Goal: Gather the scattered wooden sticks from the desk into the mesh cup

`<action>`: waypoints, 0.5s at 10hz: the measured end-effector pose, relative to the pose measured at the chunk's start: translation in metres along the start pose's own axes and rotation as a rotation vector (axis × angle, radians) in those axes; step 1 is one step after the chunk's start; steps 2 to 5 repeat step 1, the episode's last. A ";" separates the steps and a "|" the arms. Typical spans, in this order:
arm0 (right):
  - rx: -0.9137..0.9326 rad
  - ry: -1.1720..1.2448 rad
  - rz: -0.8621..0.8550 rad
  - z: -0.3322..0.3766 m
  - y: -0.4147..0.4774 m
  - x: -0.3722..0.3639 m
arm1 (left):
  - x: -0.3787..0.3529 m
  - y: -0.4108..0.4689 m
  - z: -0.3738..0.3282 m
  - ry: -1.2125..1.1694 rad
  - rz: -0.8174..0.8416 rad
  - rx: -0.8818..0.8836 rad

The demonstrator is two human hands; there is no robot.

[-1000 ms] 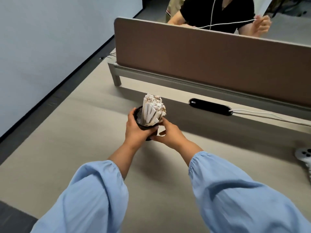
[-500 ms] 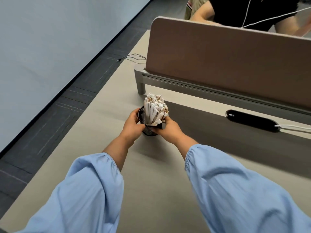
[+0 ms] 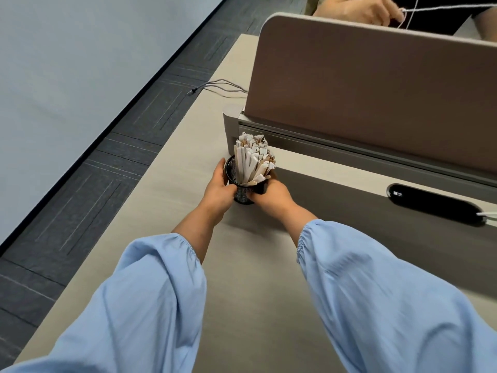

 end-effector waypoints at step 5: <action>0.003 0.022 -0.025 0.000 -0.003 0.006 | -0.001 -0.003 0.002 0.010 -0.021 0.011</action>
Point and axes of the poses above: each hand's wrist, its own y-axis towards the middle knuckle, its own x-axis out of the back of the hand, z = x × y, the point moved 7 cm from there along y, towards the middle knuckle, and after that the axes turned 1 degree about x, right-handed, at the moved point
